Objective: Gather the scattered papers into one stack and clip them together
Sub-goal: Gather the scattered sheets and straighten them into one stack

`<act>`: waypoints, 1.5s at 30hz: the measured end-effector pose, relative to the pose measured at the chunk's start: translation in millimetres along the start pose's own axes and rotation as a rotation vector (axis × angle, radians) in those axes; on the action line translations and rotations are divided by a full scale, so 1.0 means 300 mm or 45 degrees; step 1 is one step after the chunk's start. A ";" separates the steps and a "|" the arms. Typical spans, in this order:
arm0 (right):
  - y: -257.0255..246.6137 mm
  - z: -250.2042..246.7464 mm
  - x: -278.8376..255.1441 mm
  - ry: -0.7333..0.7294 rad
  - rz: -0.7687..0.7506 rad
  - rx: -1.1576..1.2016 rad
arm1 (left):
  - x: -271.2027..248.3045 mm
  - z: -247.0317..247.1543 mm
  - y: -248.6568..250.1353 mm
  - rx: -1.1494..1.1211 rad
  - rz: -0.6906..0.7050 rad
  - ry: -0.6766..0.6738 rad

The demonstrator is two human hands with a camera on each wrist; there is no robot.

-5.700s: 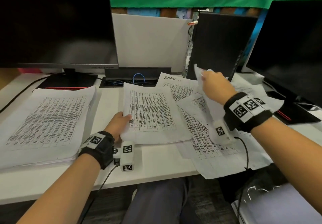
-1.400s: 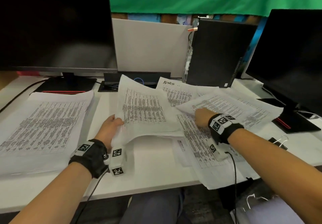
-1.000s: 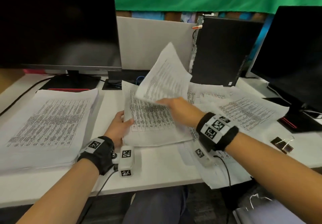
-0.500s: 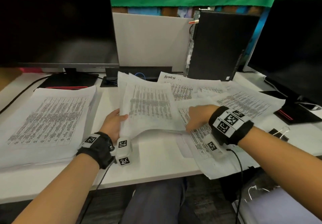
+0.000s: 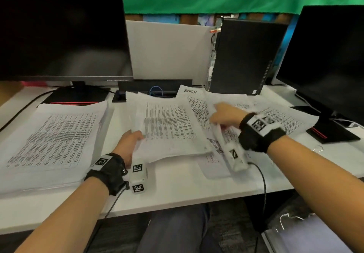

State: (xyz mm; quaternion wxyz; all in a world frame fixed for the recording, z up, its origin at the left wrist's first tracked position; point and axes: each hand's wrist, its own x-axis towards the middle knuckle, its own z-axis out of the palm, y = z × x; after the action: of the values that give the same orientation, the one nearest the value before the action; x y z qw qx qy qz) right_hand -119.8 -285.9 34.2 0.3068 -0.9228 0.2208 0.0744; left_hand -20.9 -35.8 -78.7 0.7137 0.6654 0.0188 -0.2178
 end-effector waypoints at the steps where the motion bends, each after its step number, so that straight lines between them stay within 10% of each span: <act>1: -0.032 -0.045 0.005 0.093 -0.046 0.077 | 0.006 0.007 0.001 0.052 0.002 -0.022; 10: -0.324 0.141 0.107 -0.031 -0.220 0.153 | 0.035 0.004 0.010 0.211 0.003 0.053; 16: -0.331 0.339 0.178 -0.610 -0.037 0.739 | 0.024 0.000 0.010 -0.010 -0.047 -0.081; 23: 0.033 0.131 0.312 0.456 0.481 0.285 | 0.053 -0.005 -0.007 0.107 0.087 -0.091; 33: 0.125 0.135 0.312 0.215 0.344 0.432 | 0.046 0.003 -0.010 0.106 0.142 -0.020; 45: 0.371 -0.185 0.145 0.209 0.496 -0.361 | 0.055 -0.052 -0.027 -0.426 0.031 -0.018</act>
State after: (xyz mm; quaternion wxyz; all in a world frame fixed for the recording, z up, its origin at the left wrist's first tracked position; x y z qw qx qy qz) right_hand -131.4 -414.3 7.4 0.1351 -0.8997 0.4058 0.0872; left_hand -4.7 -25.9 -93.3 0.8174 0.5358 0.0416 -0.2077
